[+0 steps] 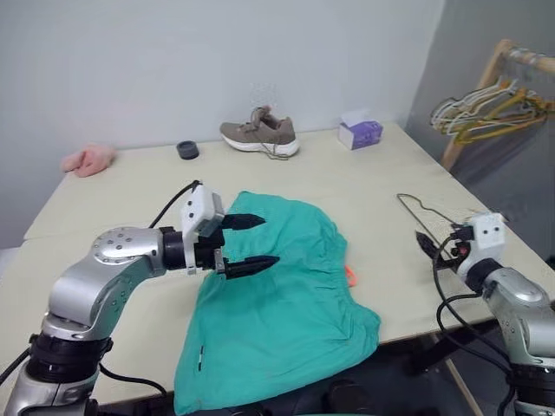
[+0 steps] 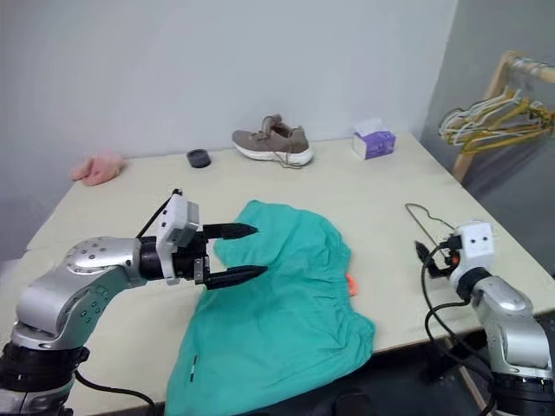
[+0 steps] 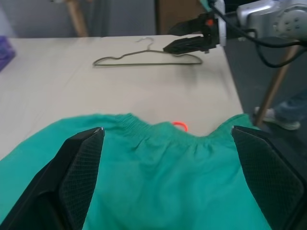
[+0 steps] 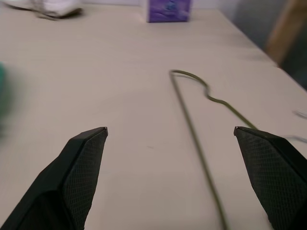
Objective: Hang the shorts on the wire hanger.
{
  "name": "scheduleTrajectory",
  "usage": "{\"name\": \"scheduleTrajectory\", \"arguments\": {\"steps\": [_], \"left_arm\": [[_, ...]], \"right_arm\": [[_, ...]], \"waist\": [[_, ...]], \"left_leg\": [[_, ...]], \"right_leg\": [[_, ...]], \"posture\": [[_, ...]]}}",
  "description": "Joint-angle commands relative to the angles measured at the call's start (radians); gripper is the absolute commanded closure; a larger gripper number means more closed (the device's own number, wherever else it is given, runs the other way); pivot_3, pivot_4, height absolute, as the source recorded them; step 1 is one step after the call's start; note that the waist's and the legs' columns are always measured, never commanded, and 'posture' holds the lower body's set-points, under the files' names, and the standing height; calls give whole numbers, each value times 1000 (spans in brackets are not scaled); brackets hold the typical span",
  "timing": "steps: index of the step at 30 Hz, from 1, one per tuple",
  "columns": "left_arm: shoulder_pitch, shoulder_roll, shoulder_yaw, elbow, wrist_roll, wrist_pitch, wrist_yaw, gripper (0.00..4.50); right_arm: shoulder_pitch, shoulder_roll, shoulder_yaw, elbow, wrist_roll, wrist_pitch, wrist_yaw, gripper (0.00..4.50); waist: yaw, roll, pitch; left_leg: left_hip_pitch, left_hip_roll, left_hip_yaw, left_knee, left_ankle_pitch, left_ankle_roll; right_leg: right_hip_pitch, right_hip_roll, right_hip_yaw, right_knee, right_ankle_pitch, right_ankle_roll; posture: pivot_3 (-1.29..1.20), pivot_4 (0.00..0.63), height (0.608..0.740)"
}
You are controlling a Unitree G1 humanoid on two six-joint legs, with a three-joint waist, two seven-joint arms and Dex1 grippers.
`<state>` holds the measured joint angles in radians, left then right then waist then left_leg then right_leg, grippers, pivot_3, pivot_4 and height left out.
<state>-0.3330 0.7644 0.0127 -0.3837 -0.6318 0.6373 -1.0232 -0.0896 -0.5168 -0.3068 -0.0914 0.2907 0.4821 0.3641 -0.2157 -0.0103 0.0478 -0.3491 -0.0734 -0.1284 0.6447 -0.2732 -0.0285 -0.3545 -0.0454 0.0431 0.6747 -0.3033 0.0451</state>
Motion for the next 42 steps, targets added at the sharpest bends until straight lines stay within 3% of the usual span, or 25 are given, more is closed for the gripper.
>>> {"name": "scheduleTrajectory", "arguments": {"steps": [1,8,22,25,29,35,42], "left_arm": [[-39,13,-6,-11,-11,-11,-40,28],[-47,22,-3,3,13,-33,-71,28],[-40,8,-5,-2,28,-60,-77,28],[-37,9,0,-7,23,-57,-75,28],[-18,21,14,-11,24,-57,-75,28],[0,23,18,-27,19,-53,-65,28],[-46,10,-16,5,33,-62,-76,28]], "right_arm": [[-48,-30,-17,64,-22,9,-16,0],[-180,-109,64,299,-72,39,56,0],[-528,-166,168,862,-160,8,197,0],[-555,-172,170,890,-147,-5,258,0],[-511,-210,152,779,-113,9,361,0],[-478,-220,73,726,-122,-43,233,0],[-522,-200,157,840,-192,-69,228,0]], "waist": [[-20,0,0],[-61,2,0],[-62,2,0],[-62,2,0],[-60,2,0],[-59,2,0],[-62,2,0]], "left_leg": [[0,0,0,0,0,0],[3,1,1,1,0,0],[2,1,1,1,0,1],[2,1,1,1,0,0],[2,1,1,1,0,1],[2,1,0,1,0,0],[2,1,1,1,0,0]], "right_leg": [[0,0,0,0,0,0],[2,2,1,1,0,1],[2,2,1,0,1,1],[2,2,1,0,1,1],[2,2,1,0,1,1],[2,1,1,0,1,1],[3,2,1,1,1,1]], "posture": [[-337,0,740],[-318,0,740],[-308,0,740],[-299,0,740],[-291,0,740],[-298,0,740],[-314,0,740]]}}
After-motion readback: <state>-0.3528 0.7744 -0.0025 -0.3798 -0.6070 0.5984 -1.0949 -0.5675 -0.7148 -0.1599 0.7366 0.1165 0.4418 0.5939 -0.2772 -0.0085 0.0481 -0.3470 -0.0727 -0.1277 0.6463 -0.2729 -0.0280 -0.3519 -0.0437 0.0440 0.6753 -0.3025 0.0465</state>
